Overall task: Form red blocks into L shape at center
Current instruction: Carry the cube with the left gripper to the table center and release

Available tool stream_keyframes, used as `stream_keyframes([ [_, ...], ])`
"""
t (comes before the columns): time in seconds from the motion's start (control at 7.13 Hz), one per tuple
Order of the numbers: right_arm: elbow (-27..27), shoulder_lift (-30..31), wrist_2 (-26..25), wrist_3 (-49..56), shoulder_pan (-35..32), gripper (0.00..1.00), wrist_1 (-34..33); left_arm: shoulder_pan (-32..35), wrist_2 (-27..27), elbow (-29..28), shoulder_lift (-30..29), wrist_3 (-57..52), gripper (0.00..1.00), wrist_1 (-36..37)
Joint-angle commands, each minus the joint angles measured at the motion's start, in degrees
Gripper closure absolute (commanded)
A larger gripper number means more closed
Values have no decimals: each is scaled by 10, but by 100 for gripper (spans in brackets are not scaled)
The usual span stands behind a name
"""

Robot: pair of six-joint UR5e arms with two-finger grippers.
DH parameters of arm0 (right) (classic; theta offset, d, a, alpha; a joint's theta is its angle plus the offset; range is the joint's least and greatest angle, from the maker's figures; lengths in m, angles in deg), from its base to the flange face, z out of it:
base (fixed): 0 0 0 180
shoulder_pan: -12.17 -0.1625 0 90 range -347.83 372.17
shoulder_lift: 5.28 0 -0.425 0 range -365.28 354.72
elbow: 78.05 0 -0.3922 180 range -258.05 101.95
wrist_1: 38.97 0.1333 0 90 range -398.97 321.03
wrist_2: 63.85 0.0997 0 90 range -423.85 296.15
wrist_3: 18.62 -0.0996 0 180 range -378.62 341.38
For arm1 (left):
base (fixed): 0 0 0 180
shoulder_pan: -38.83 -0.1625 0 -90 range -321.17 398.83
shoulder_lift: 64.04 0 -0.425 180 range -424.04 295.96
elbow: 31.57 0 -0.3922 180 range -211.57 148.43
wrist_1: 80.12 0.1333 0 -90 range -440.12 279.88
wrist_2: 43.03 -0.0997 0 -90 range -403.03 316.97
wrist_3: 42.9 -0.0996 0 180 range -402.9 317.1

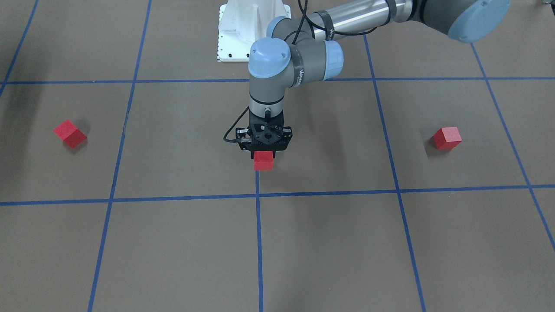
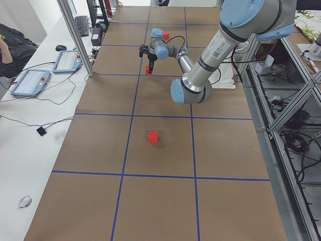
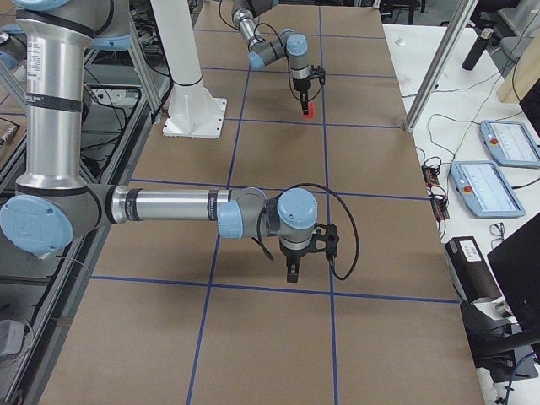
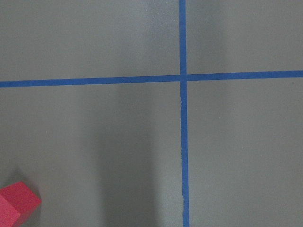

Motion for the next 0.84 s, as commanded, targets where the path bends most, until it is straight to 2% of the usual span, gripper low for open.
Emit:
stream_keyframes([
  [0.0, 2, -1, -1, 0, 0, 1, 0, 15, -1, -54, -26, -1, 100, -3],
  [0.28, 2, -1, -1, 1, 0, 1, 0, 18, -3, -96, -26, -1, 100, -59],
  [0.7, 2, -1, -3, 1, 0, 1, 0, 18, -4, -115, -46, 6, 100, -62],
])
